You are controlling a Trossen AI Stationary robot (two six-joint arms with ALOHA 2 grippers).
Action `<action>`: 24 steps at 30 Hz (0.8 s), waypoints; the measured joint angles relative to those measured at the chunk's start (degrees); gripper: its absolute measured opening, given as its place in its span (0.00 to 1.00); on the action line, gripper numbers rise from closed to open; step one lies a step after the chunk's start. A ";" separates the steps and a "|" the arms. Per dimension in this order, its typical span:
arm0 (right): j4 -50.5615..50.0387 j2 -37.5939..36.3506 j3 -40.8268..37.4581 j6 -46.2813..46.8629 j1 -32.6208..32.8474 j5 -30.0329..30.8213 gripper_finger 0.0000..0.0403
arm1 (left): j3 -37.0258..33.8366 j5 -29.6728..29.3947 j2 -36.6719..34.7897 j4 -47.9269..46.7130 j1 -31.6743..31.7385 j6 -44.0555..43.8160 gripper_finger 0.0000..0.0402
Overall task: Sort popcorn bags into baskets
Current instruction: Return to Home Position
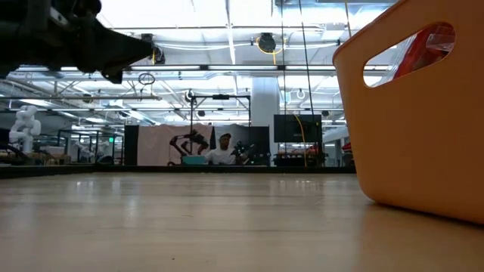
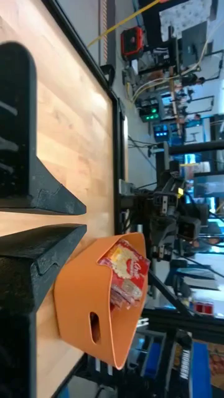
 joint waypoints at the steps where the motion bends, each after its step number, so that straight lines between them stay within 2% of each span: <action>1: -0.05 -0.02 -0.04 -0.06 -0.06 0.14 0.00 | -1.08 0.03 -0.43 1.23 0.00 0.02 0.10; 7: -0.68 -1.68 -0.08 -0.82 -1.94 0.11 0.00 | -7.29 1.05 -2.27 8.96 -0.02 0.08 0.10; 15: -3.78 -4.64 -0.11 -2.16 -6.01 0.01 0.00 | -7.35 5.53 -4.26 7.86 0.26 4.66 0.10; 24: -6.81 -8.09 -0.13 -5.24 -9.73 -0.25 0.00 | -7.35 5.58 -14.75 -5.06 0.28 4.85 0.10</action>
